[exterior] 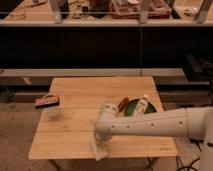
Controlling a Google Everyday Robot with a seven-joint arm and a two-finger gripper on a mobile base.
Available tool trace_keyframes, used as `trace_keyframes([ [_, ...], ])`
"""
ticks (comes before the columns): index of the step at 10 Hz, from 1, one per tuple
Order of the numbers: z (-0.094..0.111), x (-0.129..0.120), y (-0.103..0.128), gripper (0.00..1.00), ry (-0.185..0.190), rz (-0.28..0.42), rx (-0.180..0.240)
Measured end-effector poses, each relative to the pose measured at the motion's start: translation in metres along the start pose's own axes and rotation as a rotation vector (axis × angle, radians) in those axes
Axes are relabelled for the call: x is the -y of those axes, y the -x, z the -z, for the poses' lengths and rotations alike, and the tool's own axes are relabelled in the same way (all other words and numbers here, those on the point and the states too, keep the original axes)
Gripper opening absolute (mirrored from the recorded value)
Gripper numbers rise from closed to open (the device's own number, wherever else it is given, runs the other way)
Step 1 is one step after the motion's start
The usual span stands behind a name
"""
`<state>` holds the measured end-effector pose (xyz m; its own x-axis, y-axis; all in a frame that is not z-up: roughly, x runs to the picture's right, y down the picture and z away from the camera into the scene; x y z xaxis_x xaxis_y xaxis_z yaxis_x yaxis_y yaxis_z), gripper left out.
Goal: Wipe the white sponge on the table
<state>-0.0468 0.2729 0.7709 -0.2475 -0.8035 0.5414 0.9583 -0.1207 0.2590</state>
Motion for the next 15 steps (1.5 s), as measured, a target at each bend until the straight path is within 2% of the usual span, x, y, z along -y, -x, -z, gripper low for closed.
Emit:
trace_keyframes([
  [2,-0.002,0.035,-0.009,0.18,-0.004,0.05,-0.016],
  [4,-0.007,0.067,-0.029,0.18,-0.008,0.074,-0.027],
  [6,0.001,0.094,-0.063,0.18,-0.037,0.059,-0.036],
  [8,0.013,0.106,-0.094,0.18,-0.061,0.036,-0.052],
  [9,0.02,0.106,-0.114,0.18,-0.074,0.006,-0.058],
  [10,0.026,0.095,-0.14,0.18,-0.078,-0.041,-0.064],
  [11,0.027,0.085,-0.153,0.18,-0.077,-0.072,-0.066],
  [13,0.024,0.046,-0.175,0.18,-0.049,-0.148,-0.07],
  [15,0.018,0.014,-0.184,0.18,-0.023,-0.199,-0.072],
])
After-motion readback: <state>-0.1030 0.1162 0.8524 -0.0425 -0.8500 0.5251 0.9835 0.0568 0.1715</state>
